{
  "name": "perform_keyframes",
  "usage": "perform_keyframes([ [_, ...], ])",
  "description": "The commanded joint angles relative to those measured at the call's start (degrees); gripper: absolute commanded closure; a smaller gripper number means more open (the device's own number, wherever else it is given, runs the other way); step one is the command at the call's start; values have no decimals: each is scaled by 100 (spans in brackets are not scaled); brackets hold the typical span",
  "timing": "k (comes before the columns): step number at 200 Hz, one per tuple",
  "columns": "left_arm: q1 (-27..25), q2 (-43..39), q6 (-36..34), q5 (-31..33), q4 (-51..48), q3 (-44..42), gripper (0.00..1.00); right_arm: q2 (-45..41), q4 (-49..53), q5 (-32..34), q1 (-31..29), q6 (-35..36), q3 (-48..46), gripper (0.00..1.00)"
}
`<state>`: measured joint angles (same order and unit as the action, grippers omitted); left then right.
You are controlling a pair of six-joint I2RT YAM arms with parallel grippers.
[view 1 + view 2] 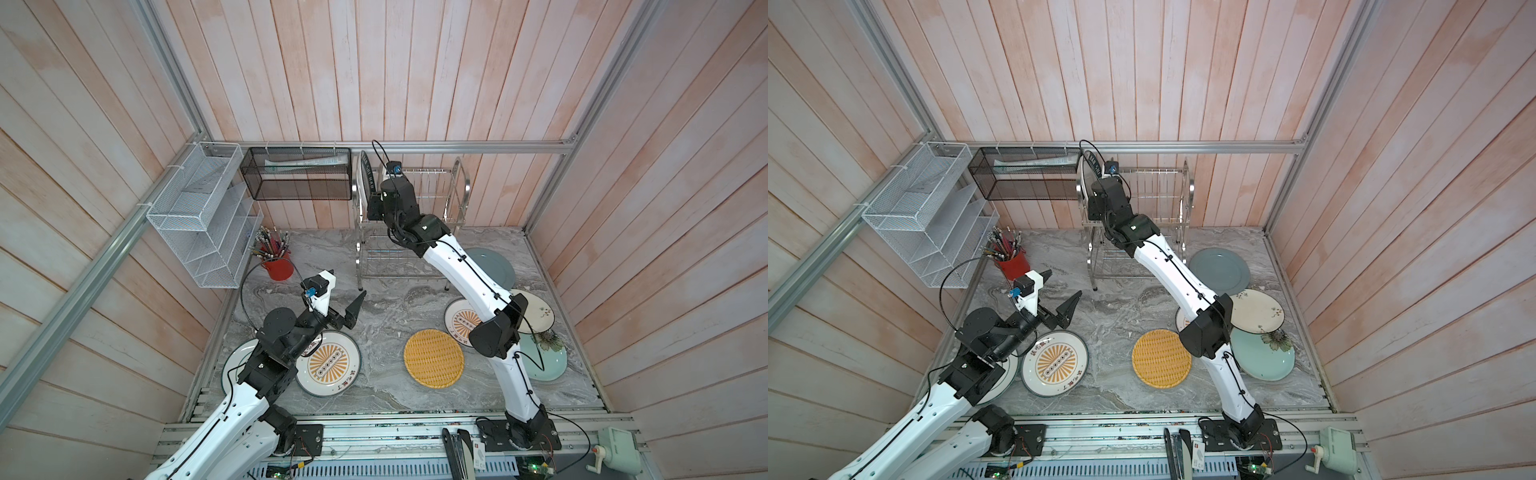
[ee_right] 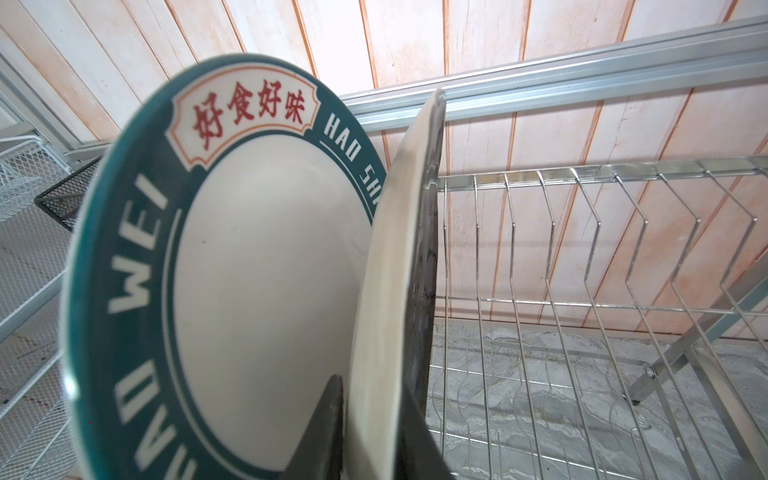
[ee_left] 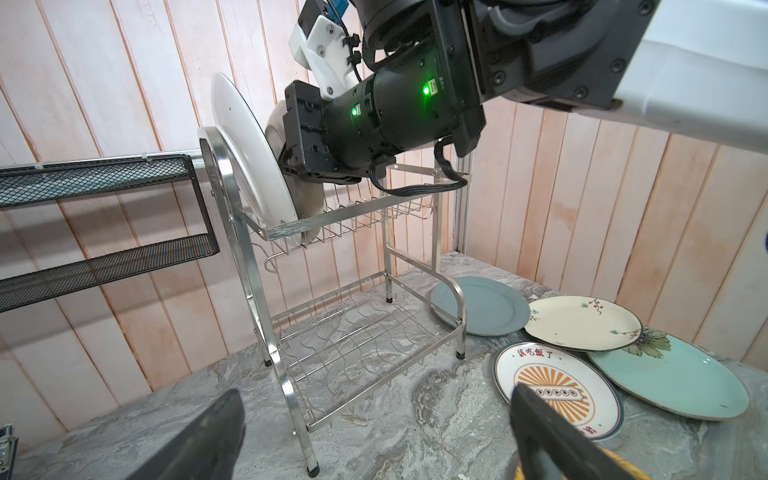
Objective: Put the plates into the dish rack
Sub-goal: 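Settle the dark plate in the upper tier slot and open the right gripper, then withdraw the right gripper from the rack toward the table while the left gripper lowers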
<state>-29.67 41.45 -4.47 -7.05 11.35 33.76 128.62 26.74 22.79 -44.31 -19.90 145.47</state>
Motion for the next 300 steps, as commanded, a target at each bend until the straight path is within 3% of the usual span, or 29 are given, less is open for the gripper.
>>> perform_keyframes([
  [1, 32, -33, 60, -77, -19, 142, 0, -157, -247, -110, -95, 372, 151, 79],
  [41, 47, -27, 66, -93, -19, 138, 0, -202, -231, -194, -94, 746, 157, 84],
  [83, 67, -11, 68, -113, -19, 135, 0, -228, -139, -242, -86, 874, 148, 83],
  [154, 102, -6, 91, -95, -19, 132, 0, -469, -110, -690, -77, 811, 173, 56],
  [249, 137, -40, 326, 59, -159, 227, 0, -1062, 165, -1038, -69, 689, -96, 38],
  [279, 102, 35, 849, 497, -694, 533, 0, -1457, 121, -1045, -51, 681, -599, 34],
  [300, 102, -11, 1715, 926, -1591, 861, 0, -1725, 184, -1081, -33, 637, -840, 32],
])
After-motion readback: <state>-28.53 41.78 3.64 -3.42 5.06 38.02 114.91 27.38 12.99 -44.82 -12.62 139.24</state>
